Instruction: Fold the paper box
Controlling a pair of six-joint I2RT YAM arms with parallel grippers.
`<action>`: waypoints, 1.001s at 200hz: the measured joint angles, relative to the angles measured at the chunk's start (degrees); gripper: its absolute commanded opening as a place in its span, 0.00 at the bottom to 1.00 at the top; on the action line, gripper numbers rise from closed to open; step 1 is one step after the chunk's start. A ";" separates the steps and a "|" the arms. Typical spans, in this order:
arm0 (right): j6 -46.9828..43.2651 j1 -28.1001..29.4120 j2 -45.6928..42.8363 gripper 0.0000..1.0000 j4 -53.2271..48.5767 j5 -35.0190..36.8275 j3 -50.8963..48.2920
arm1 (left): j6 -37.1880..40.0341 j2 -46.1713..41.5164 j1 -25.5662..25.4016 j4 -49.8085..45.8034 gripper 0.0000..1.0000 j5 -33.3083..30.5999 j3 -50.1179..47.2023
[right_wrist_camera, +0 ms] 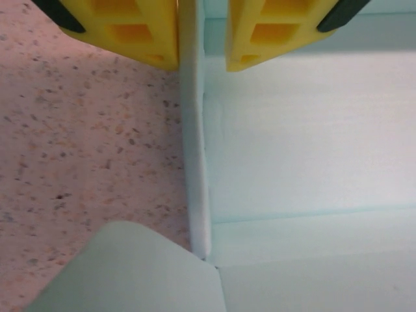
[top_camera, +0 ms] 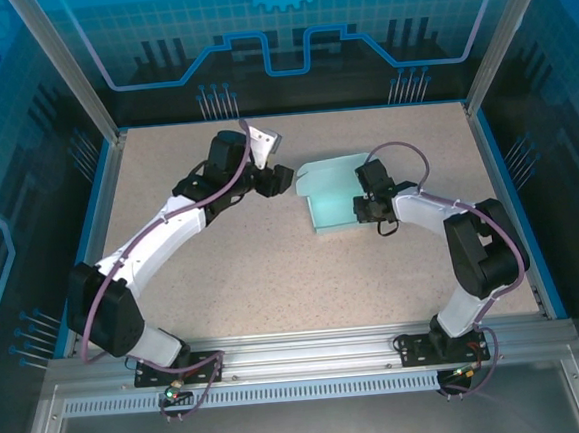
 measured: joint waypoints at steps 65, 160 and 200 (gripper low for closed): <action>1.07 1.60 -0.20 0.38 3.02 -6.38 0.00 | -9.79 -0.39 8.96 4.74 0.67 0.00 -6.86; 0.24 1.51 -13.18 0.55 1.81 -5.29 -2.12 | -15.47 9.03 14.36 6.78 0.70 -0.26 -3.89; -1.57 1.66 -16.92 0.57 2.08 -5.51 -3.26 | -16.11 19.91 14.60 5.05 0.70 -0.46 3.43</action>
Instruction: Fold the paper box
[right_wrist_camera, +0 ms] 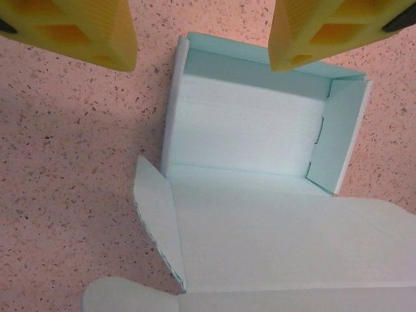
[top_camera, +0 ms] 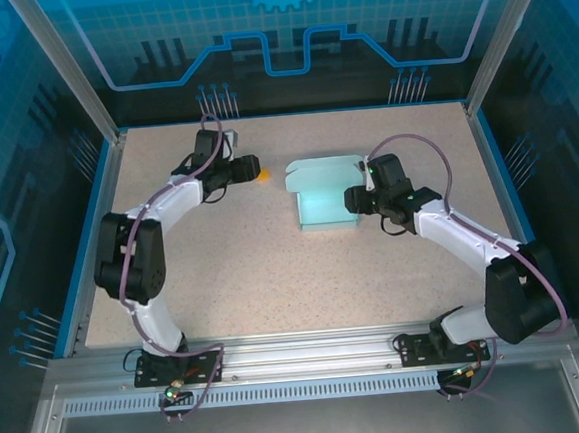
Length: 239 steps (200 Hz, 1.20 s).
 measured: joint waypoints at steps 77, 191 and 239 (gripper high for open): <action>-2.19 0.26 0.15 0.58 0.11 -0.24 -0.02 | -1.77 13.70 -0.02 -4.26 0.70 0.02 12.02; -3.08 0.26 1.95 0.59 2.14 -0.39 -0.92 | -2.89 21.29 -1.31 -7.80 0.70 0.09 18.97; -3.23 0.26 2.05 0.59 2.62 -0.42 -0.92 | -3.85 23.41 -2.27 -8.61 0.70 0.57 21.84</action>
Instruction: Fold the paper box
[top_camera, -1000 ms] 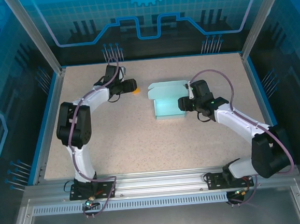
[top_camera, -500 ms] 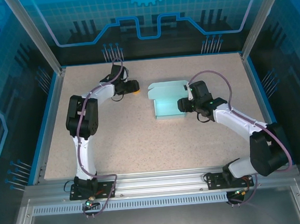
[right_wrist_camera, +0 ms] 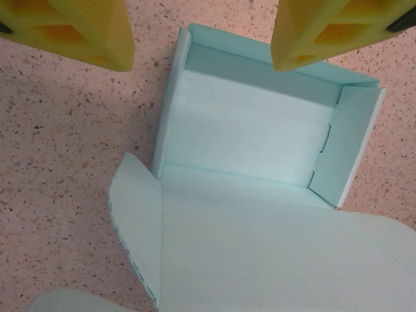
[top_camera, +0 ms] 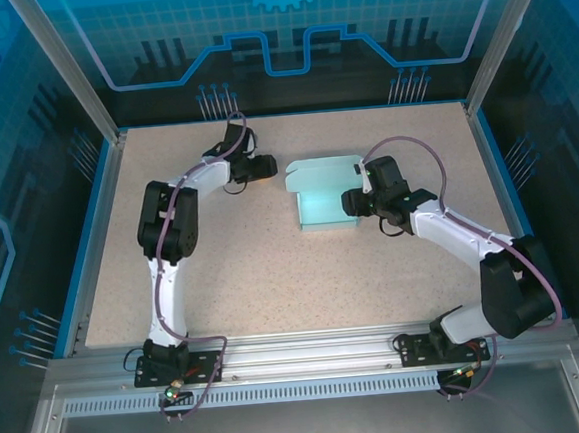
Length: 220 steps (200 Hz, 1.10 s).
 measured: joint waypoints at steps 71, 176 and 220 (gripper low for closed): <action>-0.02 0.00 1.18 0.59 0.00 -0.04 0.00 | 0.50 1.03 -1.97 -2.45 0.71 -1.07 2.58; -0.22 0.00 2.51 0.59 0.44 -0.44 -0.02 | 3.74 4.68 -3.89 -7.52 0.71 -7.26 7.93; -0.22 0.00 2.54 0.59 0.42 -0.44 -0.02 | 4.35 4.76 -3.98 -8.04 0.65 -7.54 8.04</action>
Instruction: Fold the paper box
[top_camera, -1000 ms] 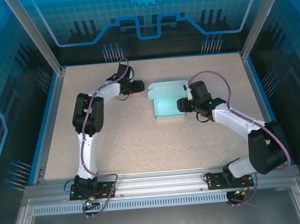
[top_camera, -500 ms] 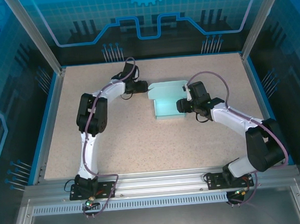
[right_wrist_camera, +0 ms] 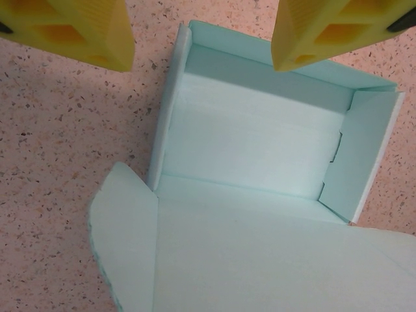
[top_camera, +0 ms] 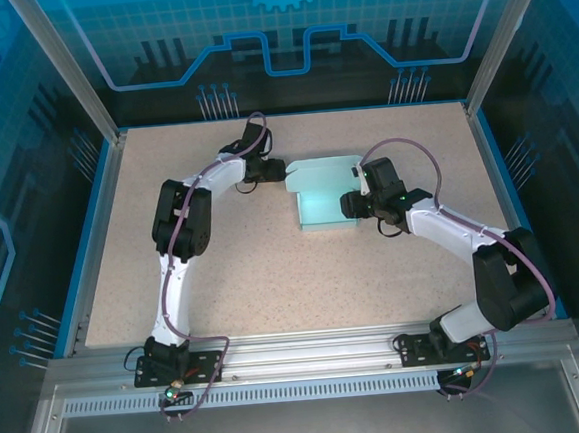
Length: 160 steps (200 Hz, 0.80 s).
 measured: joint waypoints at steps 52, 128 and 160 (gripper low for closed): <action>-0.04 0.00 0.24 0.59 0.02 -0.02 0.00 | 0.50 0.00 -0.11 -0.52 0.58 -0.90 0.00; -0.24 0.00 0.52 0.59 0.00 -0.02 0.00 | 3.23 -0.02 -0.39 -0.98 0.49 -3.06 -0.31; -0.68 0.00 0.44 0.59 -0.17 -0.02 0.00 | 3.26 -2.71 -0.48 0.68 0.47 -3.41 -4.48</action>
